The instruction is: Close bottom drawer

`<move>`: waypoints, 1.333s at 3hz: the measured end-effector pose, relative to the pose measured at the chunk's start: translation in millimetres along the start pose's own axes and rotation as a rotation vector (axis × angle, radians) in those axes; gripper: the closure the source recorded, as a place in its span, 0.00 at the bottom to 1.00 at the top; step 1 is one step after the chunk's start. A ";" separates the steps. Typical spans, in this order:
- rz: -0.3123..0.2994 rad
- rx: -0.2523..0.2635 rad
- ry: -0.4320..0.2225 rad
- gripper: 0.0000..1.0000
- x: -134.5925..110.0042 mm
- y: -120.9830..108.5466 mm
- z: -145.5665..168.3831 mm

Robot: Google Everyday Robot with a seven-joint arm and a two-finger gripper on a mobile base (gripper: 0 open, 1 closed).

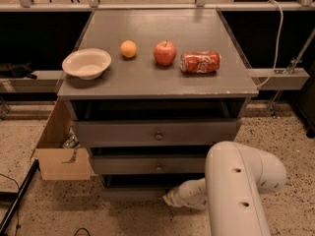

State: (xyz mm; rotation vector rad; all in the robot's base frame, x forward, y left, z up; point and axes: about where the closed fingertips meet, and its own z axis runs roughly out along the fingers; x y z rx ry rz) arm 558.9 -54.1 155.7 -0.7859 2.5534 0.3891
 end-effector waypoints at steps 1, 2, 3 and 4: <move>0.000 0.009 -0.010 0.76 -9.8 -4.8 2.8; 0.000 0.009 -0.010 0.53 -9.8 -4.8 2.8; 0.000 0.009 -0.010 0.55 -9.8 -4.8 2.8; 0.000 0.008 -0.010 0.79 -9.8 -4.7 2.8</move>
Offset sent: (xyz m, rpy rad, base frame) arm 0.0110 0.0018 0.0017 -0.0006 -0.0121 -0.0053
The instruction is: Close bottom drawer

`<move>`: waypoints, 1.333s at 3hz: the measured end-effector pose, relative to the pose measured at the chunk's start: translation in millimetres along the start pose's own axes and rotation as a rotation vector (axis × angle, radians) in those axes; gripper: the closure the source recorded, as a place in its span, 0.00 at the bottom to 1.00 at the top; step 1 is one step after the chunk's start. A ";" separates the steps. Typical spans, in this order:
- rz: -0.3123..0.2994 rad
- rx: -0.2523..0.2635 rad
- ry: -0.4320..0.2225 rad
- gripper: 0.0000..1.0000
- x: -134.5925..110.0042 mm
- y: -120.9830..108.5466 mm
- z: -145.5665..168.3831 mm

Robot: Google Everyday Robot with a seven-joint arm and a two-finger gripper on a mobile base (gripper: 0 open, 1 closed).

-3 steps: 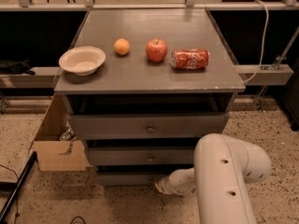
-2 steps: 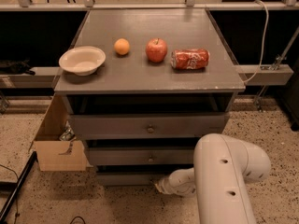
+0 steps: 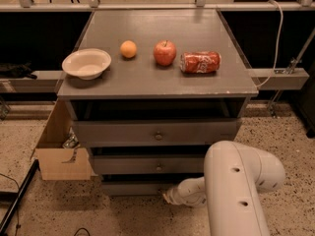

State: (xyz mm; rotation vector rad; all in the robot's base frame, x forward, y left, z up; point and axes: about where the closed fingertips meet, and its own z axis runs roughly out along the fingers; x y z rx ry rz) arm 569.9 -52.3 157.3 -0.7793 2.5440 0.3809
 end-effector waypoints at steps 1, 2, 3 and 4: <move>0.000 0.000 0.000 1.00 0.0 0.0 0.0; 0.000 0.000 0.000 1.00 0.0 0.0 0.0; 0.000 0.000 0.000 0.84 0.0 0.1 0.1; 0.003 0.001 -0.001 0.61 -1.6 0.5 0.7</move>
Offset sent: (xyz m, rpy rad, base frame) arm 0.0000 0.0000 0.0000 0.0000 0.0000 0.0000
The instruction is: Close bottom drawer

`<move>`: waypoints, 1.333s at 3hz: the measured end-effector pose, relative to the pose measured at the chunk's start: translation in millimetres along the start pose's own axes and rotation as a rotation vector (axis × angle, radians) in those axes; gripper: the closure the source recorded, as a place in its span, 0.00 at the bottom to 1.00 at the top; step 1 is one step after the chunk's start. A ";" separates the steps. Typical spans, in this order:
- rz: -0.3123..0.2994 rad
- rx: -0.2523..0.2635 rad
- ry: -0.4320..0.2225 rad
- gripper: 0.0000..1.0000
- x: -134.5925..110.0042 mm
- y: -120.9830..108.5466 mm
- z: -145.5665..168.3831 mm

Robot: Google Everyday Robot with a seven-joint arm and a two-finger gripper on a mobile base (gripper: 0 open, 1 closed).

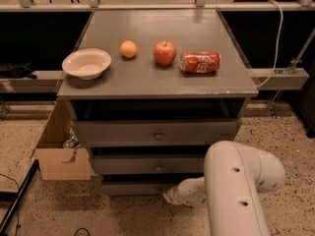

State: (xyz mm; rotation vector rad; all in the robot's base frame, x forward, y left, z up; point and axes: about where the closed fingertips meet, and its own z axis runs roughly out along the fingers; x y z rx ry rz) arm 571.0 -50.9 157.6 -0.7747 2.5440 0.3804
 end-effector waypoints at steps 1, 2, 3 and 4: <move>0.023 0.017 -0.017 0.38 -16.1 -6.2 8.9; 0.046 0.041 -0.029 0.15 -27.2 -13.7 18.5; 0.052 0.048 -0.030 0.00 -17.1 -7.1 16.5; 0.052 0.048 -0.030 0.00 -14.8 -5.2 15.5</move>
Offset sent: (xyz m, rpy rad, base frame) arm 0.0689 0.0108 -0.0093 -0.0043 -0.0501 -0.1262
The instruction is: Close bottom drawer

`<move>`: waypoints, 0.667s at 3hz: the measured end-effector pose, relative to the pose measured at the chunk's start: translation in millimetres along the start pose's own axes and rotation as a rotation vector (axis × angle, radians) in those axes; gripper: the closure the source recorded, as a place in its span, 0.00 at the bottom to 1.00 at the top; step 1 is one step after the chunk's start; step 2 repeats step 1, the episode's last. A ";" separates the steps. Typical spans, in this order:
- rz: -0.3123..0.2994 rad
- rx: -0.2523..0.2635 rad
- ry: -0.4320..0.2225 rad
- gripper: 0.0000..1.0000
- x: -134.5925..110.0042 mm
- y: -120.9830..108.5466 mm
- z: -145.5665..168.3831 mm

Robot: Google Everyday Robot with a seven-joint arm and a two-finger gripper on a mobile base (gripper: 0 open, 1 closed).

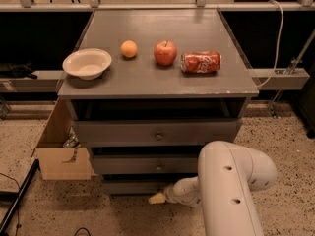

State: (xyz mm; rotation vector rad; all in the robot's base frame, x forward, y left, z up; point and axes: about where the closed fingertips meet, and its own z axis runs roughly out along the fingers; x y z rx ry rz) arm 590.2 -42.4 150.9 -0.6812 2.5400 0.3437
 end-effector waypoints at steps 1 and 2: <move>0.000 0.000 0.000 0.00 0.3 0.2 -0.1; 0.000 0.000 0.000 0.00 0.3 0.2 -0.1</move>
Offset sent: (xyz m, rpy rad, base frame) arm 0.0000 0.0000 0.0000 0.0000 0.0000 0.0000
